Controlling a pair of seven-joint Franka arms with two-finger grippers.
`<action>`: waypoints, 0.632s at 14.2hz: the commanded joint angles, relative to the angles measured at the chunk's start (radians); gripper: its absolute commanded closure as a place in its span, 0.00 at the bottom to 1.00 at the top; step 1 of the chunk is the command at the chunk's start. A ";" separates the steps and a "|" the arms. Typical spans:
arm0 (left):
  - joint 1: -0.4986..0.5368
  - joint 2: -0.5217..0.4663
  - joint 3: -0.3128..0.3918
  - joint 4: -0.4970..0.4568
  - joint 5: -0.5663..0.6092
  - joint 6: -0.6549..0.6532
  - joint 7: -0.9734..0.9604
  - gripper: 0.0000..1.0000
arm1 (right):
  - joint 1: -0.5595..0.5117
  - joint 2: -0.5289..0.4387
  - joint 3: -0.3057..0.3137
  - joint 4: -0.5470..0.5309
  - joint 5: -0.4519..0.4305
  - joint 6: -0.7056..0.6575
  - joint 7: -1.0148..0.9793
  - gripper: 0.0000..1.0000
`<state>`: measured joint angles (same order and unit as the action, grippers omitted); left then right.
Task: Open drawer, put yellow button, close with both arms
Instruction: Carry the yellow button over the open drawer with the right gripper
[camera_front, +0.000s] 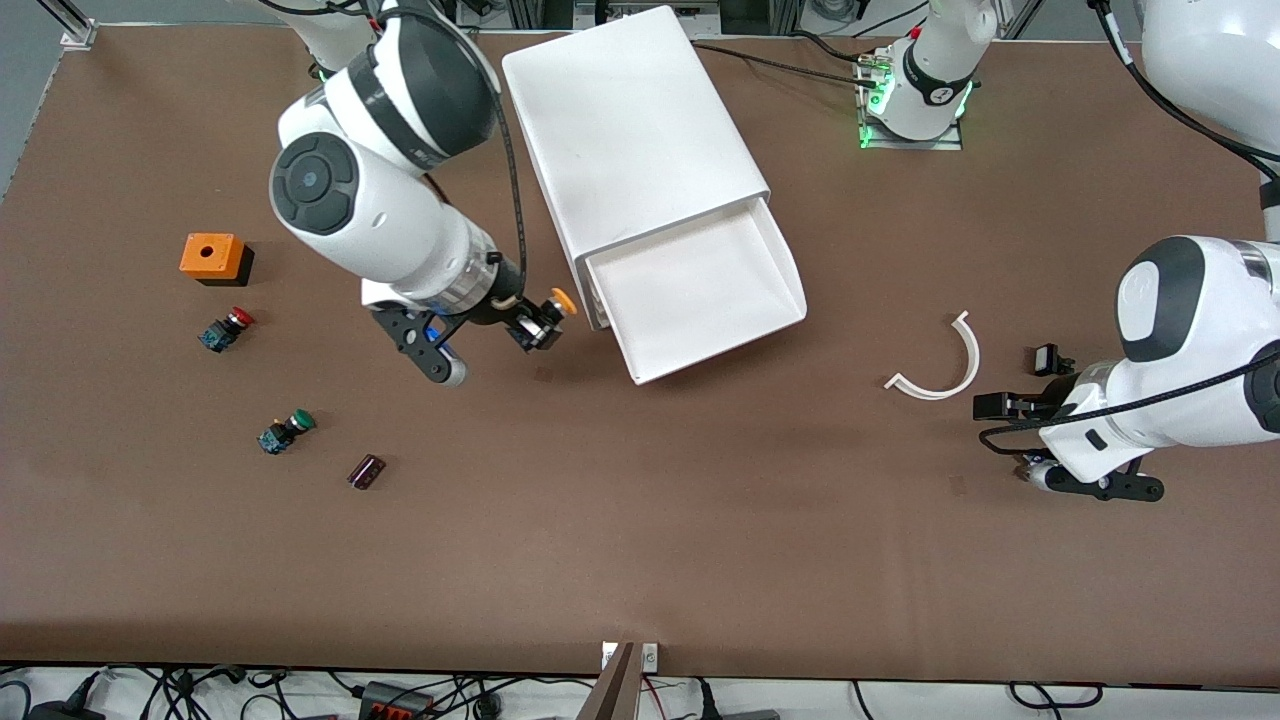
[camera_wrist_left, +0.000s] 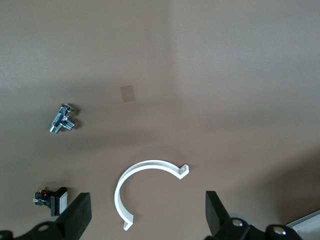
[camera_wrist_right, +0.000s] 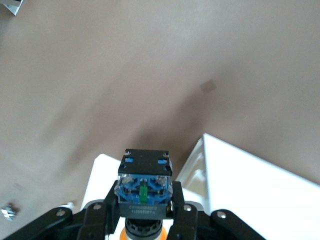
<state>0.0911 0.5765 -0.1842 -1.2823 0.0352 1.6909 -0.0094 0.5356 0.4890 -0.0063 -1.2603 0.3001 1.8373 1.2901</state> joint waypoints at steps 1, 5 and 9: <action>-0.005 0.006 -0.006 0.024 0.025 -0.004 -0.023 0.00 | 0.047 0.029 -0.004 0.038 0.019 0.023 0.174 1.00; -0.004 0.006 -0.006 0.024 0.025 -0.004 -0.023 0.00 | 0.108 0.066 -0.006 0.052 0.016 0.077 0.351 1.00; -0.002 0.006 -0.006 0.021 0.025 -0.004 -0.023 0.00 | 0.165 0.118 -0.014 0.101 0.008 0.128 0.483 1.00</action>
<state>0.0903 0.5766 -0.1847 -1.2815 0.0352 1.6914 -0.0162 0.6770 0.5629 -0.0057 -1.2289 0.3043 1.9626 1.7047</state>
